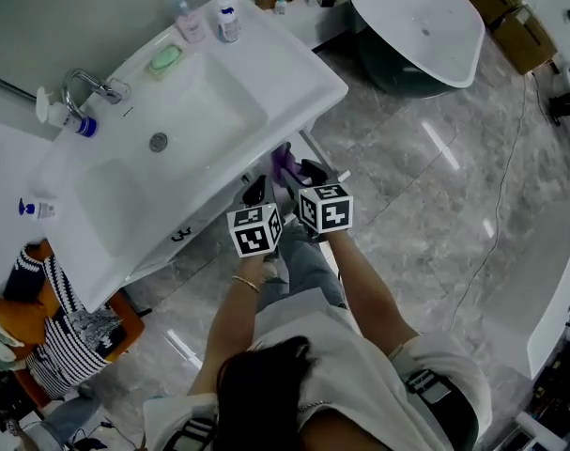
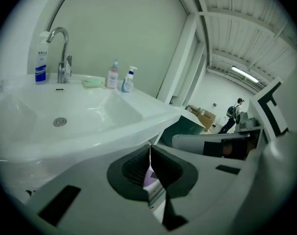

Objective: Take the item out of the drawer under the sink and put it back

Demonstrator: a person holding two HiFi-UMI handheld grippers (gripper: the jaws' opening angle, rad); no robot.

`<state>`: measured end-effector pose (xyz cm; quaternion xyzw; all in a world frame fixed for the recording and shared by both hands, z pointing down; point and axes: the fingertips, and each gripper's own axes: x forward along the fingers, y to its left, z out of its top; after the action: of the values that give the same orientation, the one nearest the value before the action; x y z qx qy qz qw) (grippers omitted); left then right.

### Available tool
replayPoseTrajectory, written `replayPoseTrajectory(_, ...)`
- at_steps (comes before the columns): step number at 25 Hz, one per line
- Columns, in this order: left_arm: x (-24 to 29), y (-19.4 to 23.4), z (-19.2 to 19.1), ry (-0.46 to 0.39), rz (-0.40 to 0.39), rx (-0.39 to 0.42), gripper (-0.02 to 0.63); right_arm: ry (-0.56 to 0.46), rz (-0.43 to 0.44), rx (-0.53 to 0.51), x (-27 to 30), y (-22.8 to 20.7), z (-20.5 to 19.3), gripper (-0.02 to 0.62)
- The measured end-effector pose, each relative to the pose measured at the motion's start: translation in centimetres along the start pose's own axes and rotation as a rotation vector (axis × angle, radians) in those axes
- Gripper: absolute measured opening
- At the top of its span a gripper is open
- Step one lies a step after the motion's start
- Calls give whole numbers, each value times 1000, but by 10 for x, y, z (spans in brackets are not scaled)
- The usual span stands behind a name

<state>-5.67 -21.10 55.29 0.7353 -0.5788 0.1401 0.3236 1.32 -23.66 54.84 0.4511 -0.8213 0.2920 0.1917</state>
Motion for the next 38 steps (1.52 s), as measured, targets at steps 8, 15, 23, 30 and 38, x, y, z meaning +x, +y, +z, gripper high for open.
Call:
replayPoseTrajectory(8, -29, -10, 18, -70, -32, 24, 11, -90, 14, -73, -29, 32, 21, 153)
replayPoseTrajectory(15, -48, -20, 26, -110, -58, 40, 11, -132, 12, -93, -51, 47, 23, 64)
replayPoseTrajectory(23, -66, -26, 36, -181, -110, 61, 9, -129, -7, -103, -58, 56, 13, 23)
replayPoseTrajectory(30, -67, -34, 35, -198, -170, 50, 11, -122, -22, -116, -60, 58, 14, 15)
replayPoseTrajectory(38, -68, -26, 41, -204, -139, 61, 5, -127, -24, -132, -56, 63, 19, 15)
